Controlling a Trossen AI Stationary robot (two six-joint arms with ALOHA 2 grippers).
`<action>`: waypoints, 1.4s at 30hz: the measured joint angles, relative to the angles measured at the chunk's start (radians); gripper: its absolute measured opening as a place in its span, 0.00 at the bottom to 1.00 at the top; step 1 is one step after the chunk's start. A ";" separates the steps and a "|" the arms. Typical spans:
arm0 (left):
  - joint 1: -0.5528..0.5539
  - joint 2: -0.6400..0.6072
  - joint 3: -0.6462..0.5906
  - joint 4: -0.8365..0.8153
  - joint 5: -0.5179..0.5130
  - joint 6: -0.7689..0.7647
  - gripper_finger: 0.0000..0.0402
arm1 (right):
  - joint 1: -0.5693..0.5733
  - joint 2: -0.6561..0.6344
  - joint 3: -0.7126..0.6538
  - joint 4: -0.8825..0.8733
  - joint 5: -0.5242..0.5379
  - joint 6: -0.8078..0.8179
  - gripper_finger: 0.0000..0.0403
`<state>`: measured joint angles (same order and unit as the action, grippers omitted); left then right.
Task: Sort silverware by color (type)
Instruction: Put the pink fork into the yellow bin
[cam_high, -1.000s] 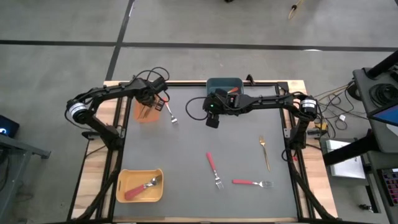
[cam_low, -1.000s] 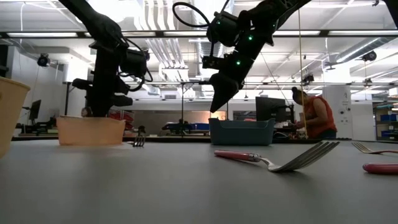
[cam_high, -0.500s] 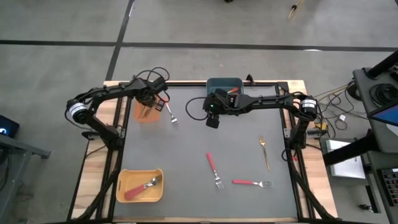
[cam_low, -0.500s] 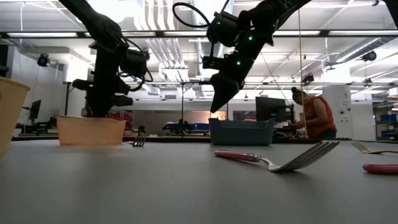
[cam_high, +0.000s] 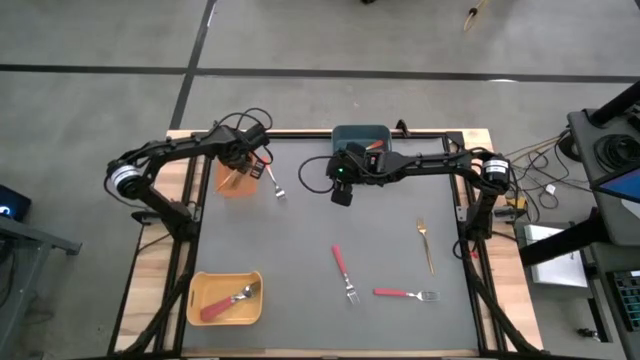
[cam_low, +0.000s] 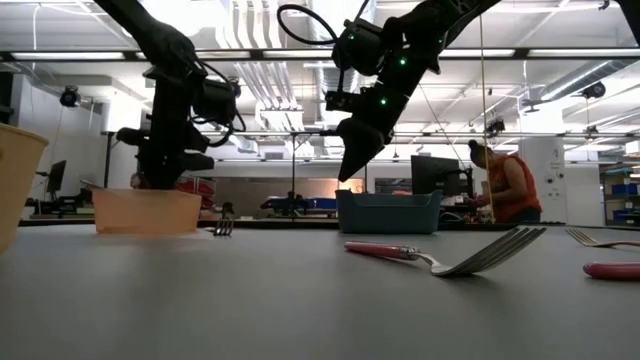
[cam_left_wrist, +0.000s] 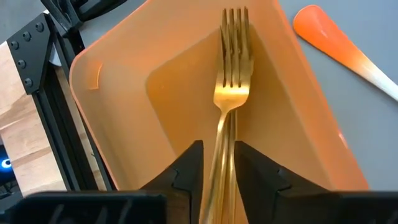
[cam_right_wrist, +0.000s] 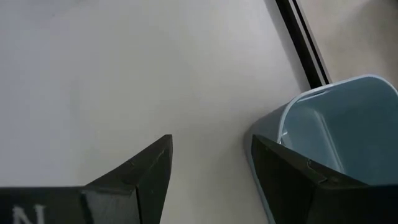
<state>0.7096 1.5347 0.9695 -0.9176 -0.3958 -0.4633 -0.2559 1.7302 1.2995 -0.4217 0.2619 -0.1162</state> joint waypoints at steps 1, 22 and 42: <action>-0.002 -0.003 0.000 0.000 -0.001 0.000 0.19 | 0.000 0.000 0.000 0.000 0.000 0.000 0.52; -0.451 -0.224 0.027 0.011 -0.128 -0.098 0.19 | 0.000 0.000 0.000 0.058 0.000 -0.049 0.52; -0.553 -0.271 0.029 0.013 -0.189 -0.171 0.19 | 0.000 0.000 0.003 0.102 0.000 -0.094 0.52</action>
<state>0.1570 1.2633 0.9989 -0.9051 -0.5844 -0.6342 -0.2558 1.7302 1.3025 -0.3195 0.2619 -0.2097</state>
